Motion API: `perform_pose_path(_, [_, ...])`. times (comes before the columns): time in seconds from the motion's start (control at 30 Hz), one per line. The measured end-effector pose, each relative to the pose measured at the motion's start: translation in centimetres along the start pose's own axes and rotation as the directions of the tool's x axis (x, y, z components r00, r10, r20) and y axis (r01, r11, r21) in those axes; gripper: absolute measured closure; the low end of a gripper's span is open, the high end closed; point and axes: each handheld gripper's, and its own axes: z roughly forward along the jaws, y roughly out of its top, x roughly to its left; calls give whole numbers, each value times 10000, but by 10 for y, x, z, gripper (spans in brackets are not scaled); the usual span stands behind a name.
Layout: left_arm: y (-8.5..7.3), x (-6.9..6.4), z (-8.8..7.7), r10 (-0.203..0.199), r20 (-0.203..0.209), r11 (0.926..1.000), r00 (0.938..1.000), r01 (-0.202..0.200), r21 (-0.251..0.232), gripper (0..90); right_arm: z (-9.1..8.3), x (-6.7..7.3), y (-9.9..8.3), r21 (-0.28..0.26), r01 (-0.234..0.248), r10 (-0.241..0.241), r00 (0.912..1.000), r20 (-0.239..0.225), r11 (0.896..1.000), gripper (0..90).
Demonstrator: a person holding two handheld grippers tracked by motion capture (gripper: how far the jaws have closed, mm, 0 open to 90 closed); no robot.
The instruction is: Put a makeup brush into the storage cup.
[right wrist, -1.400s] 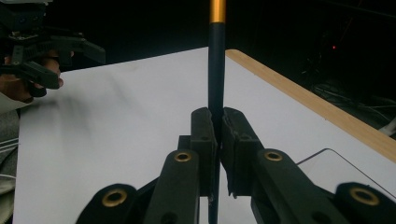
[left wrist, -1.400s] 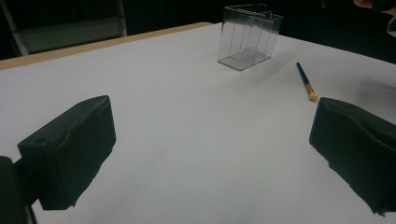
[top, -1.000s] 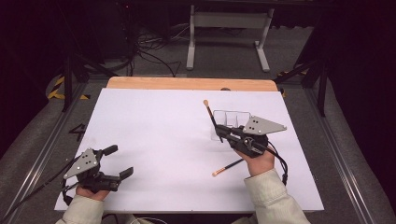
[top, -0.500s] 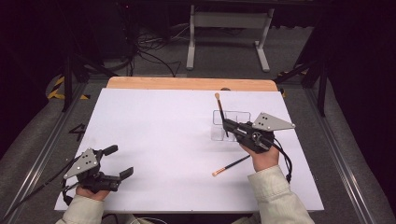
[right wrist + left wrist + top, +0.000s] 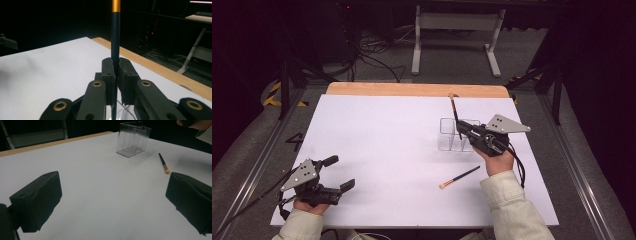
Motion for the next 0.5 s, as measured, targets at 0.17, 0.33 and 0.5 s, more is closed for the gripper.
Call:
perform_pose_path(0.17, [0,0,0,-7,7,10000,10000,7,-3,11,2,-7,-1,-102,-26,27,9999,124,9999,836])
perform_pose_path(0.33, [0,0,0,-15,19,10000,10000,15,-2,11,4,-11,-3,-264,-121,126,9997,193,9996,836])
perform_pose_path(0.5, [0,0,0,-4,15,10000,10000,4,-2,11,7,-15,-6,-289,-150,160,9993,349,9995,836])
